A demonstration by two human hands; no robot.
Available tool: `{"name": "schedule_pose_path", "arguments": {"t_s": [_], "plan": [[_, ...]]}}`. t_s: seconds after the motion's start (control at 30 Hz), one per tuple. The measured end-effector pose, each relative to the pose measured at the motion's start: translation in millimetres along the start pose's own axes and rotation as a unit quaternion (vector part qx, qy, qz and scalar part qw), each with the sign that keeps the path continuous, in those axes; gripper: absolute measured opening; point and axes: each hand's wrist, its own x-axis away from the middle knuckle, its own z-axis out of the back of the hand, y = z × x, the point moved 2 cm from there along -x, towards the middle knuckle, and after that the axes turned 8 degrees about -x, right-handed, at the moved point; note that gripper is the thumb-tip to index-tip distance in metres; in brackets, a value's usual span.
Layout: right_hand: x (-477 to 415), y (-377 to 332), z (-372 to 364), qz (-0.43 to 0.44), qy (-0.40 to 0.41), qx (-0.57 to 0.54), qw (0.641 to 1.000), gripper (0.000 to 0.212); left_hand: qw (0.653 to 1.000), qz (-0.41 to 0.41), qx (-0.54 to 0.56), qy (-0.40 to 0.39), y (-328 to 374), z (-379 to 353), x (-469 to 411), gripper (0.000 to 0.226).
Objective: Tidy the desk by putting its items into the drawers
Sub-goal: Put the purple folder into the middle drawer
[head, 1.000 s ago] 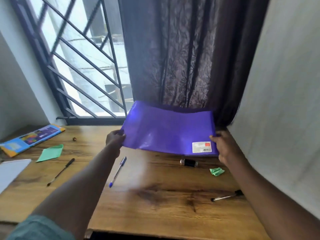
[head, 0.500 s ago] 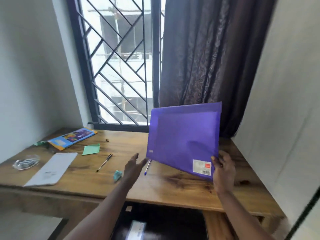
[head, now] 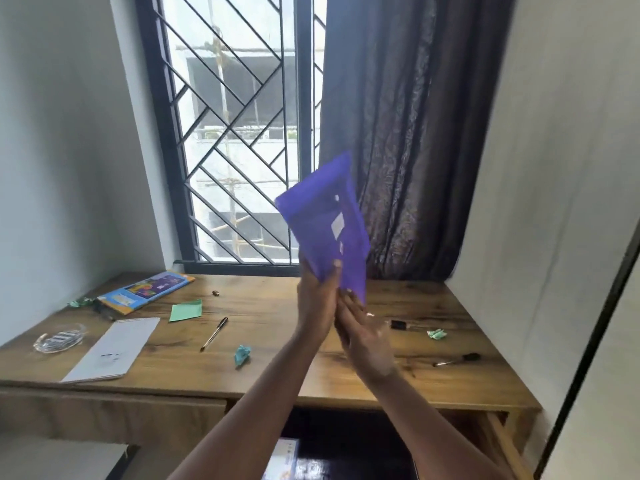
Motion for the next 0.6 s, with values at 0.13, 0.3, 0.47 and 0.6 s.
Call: {"name": "schedule_pose_path", "arguments": {"t_s": [0.13, 0.3, 0.47, 0.6], "plan": [[10, 4, 5, -0.042, -0.063, -0.082, 0.994, 0.044, 0.997, 0.023, 0.075, 0.010, -10, 20, -9, 0.038], [43, 50, 17, -0.380, -0.008, -0.182, 0.907, 0.055, 0.969, 0.109, 0.194, -0.107, -36, 58, -2, 0.024], [89, 114, 33, -0.593, -0.012, -0.084, 0.801, 0.056, 0.942, 0.252, 0.172, -0.143, -84, 108, 16, 0.022], [154, 119, 42, -0.689, -0.103, -0.060, 0.714, 0.036, 0.910, 0.350, 0.123, -0.185, -128, 135, 51, 0.032]]}}
